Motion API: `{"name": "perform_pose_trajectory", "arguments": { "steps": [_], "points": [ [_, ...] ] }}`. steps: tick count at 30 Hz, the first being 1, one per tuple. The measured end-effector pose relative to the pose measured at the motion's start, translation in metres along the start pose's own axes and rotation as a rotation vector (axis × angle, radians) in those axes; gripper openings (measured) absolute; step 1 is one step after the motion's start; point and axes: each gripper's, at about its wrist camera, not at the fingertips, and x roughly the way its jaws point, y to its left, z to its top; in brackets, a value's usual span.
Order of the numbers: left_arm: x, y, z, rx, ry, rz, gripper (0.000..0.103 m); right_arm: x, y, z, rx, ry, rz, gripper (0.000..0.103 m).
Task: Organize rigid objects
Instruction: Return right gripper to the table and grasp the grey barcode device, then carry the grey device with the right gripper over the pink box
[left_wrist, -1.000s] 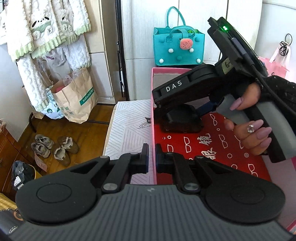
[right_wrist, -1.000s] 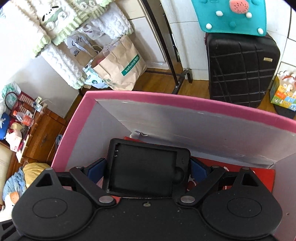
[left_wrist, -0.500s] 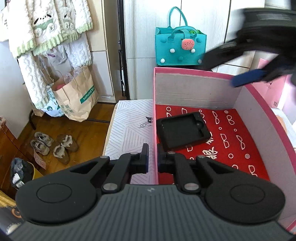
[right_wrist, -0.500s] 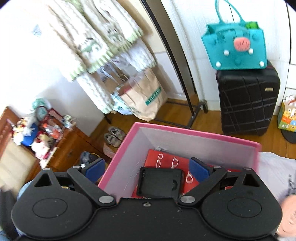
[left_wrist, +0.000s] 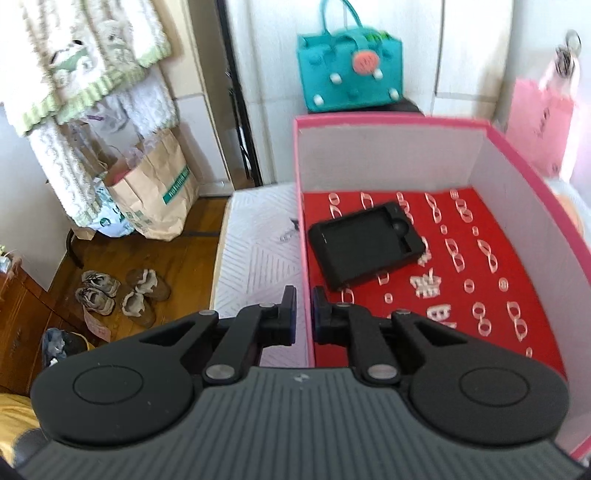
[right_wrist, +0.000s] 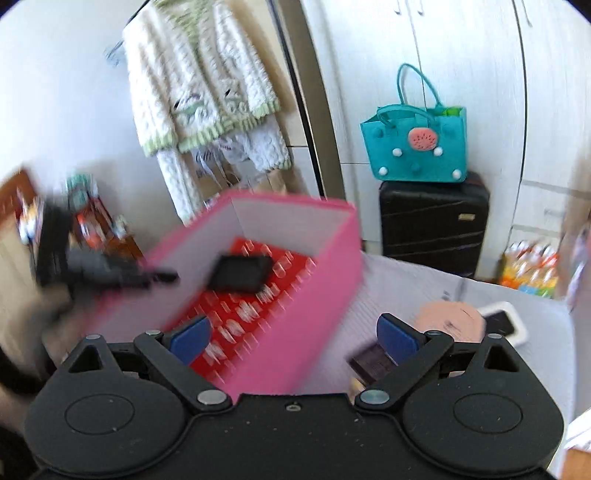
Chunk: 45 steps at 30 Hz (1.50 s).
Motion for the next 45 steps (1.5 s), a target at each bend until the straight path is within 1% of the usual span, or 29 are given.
{"name": "perform_pose_trajectory", "arguments": {
  "steps": [2, 3, 4, 6, 8, 11, 12, 14, 15, 16, 19, 21, 24, 26, 27, 28, 29, 31, 33, 35, 38, 42, 45],
  "points": [
    [-0.002, 0.002, 0.002, 0.019, 0.025, -0.013, 0.01, 0.001, -0.001, -0.019, -0.072, 0.021, -0.048, 0.099],
    [-0.005, 0.003, 0.001, 0.024, 0.03, -0.019, 0.013, 0.003, 0.0, -0.027, -0.107, 0.04, -0.066, 0.099],
    [-0.009, 0.004, 0.0, 0.027, 0.03, -0.023, 0.014, 0.003, -0.002, -0.035, -0.137, 0.059, -0.067, 0.099],
    [-0.019, 0.005, -0.005, 0.03, 0.02, -0.036, 0.014, 0.007, -0.003, -0.046, -0.17, 0.097, -0.036, 0.098],
    [-0.025, 0.003, -0.011, 0.03, 0.01, -0.028, 0.013, 0.014, 0.0, -0.051, -0.208, 0.123, -0.021, 0.095],
    [-0.028, 0.0, -0.019, 0.01, 0.02, -0.038, 0.01, 0.024, 0.012, -0.06, -0.329, 0.143, -0.021, 0.09],
    [-0.029, 0.0, -0.021, 0.002, 0.021, -0.039, 0.01, 0.027, 0.015, -0.061, -0.369, 0.157, -0.021, 0.086],
    [-0.03, -0.001, -0.026, -0.005, 0.013, -0.021, 0.008, 0.035, 0.021, -0.065, -0.429, 0.188, -0.031, 0.071],
    [-0.031, -0.001, -0.027, -0.01, 0.008, -0.019, 0.007, 0.039, 0.022, -0.066, -0.449, 0.204, -0.029, 0.067],
    [-0.033, -0.001, -0.029, -0.012, 0.008, -0.018, 0.007, 0.041, 0.022, -0.069, -0.463, 0.224, -0.024, 0.067],
    [-0.037, -0.002, -0.03, -0.018, 0.0, -0.011, 0.007, 0.046, 0.024, -0.074, -0.515, 0.235, -0.047, 0.066],
    [-0.038, -0.001, -0.03, -0.034, 0.001, -0.014, 0.007, 0.047, 0.024, -0.075, -0.54, 0.235, -0.052, 0.068],
    [-0.038, 0.0, -0.03, -0.059, 0.003, -0.014, 0.007, 0.05, 0.021, -0.072, -0.521, 0.234, -0.04, 0.07],
    [-0.039, 0.0, -0.03, -0.068, -0.002, -0.011, 0.007, 0.054, 0.018, -0.068, -0.493, 0.238, -0.044, 0.075],
    [-0.04, 0.0, -0.03, -0.071, -0.003, -0.011, 0.007, 0.056, 0.016, -0.066, -0.472, 0.243, -0.041, 0.075],
    [-0.041, 0.0, -0.03, -0.074, -0.005, -0.012, 0.007, 0.057, 0.014, -0.065, -0.451, 0.248, -0.034, 0.073],
    [-0.042, 0.0, -0.03, -0.074, -0.006, -0.012, 0.007, 0.057, 0.013, -0.064, -0.435, 0.253, -0.028, 0.067],
    [-0.043, 0.0, -0.031, -0.072, -0.01, -0.009, 0.007, 0.057, 0.014, -0.064, -0.432, 0.252, -0.043, 0.066],
    [-0.044, -0.002, -0.031, -0.065, -0.013, -0.004, 0.007, 0.057, 0.017, -0.065, -0.437, 0.251, -0.077, 0.065],
    [-0.046, -0.003, -0.031, -0.047, -0.022, 0.003, 0.007, 0.057, 0.017, -0.065, -0.409, 0.254, -0.093, 0.065],
    [-0.046, -0.004, -0.032, -0.037, -0.027, 0.006, 0.007, 0.057, 0.014, -0.062, -0.368, 0.25, -0.108, 0.065],
    [-0.046, -0.004, -0.031, -0.035, -0.028, 0.009, 0.007, 0.046, 0.013, -0.06, -0.346, 0.218, -0.114, 0.065],
    [-0.045, -0.005, -0.032, -0.015, -0.044, 0.046, 0.007, 0.036, 0.014, -0.059, -0.366, 0.194, -0.123, 0.065]
  ]
}}
